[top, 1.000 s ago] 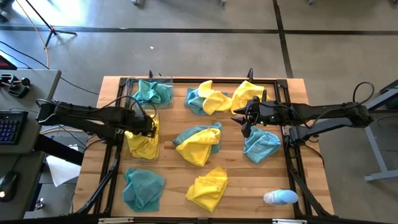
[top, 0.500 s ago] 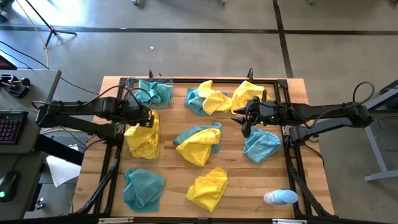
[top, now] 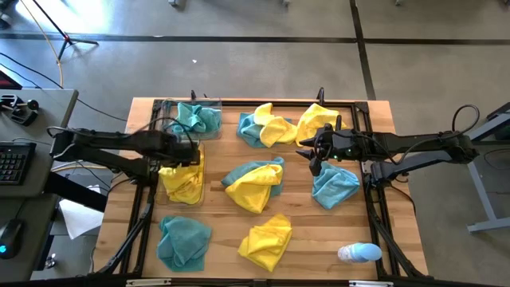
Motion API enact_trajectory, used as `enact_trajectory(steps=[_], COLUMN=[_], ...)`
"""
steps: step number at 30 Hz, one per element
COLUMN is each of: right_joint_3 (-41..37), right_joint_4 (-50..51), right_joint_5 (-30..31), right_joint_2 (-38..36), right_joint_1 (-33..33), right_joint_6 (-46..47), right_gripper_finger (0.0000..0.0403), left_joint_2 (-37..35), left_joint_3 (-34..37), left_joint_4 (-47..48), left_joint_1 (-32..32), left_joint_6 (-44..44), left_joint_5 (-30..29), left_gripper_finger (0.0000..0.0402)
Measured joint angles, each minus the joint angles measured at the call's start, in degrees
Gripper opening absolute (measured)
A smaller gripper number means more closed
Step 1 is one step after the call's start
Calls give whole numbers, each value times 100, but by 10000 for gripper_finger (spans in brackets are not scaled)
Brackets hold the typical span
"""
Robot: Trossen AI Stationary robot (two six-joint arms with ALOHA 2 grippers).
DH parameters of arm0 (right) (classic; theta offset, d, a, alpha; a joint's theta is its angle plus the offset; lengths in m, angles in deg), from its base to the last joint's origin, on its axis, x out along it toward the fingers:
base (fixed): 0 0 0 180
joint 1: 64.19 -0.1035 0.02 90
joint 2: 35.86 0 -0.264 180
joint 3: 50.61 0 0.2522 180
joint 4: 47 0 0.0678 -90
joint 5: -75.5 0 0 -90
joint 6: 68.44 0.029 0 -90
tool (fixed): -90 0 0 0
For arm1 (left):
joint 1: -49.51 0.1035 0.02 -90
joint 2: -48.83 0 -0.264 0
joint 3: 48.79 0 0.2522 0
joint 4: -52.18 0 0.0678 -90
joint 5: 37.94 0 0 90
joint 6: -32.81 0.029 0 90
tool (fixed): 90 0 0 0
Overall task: Sort microfiber towel by color & place in baskets
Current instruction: Put the yellow microfiber cloth into the bottom transparent bin
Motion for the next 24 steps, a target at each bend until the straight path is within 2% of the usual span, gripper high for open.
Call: enact_trajectory(steps=[6,12,18,24], right_joint_3=[0,0,0,0], right_joint_4=[18,27,29,39], right_joint_5=[103,212,214,214], right_joint_2=[-1,1,1,1], right_joint_1=[0,0,0,2], right_joint_6=[2,0,0,0], right_gripper_finger=[161,161,161,161], left_joint_2=[307,452,276,78], left_joint_3=[754,1236,952,271], left_joint_4=[-975,-1850,-1688,-652], left_joint_1=[8,44,44,26], left_joint_6=[-490,-573,-482,-392], left_joint_5=[-452,-294,-344,-404], left_gripper_finger=[108,108,108,108])
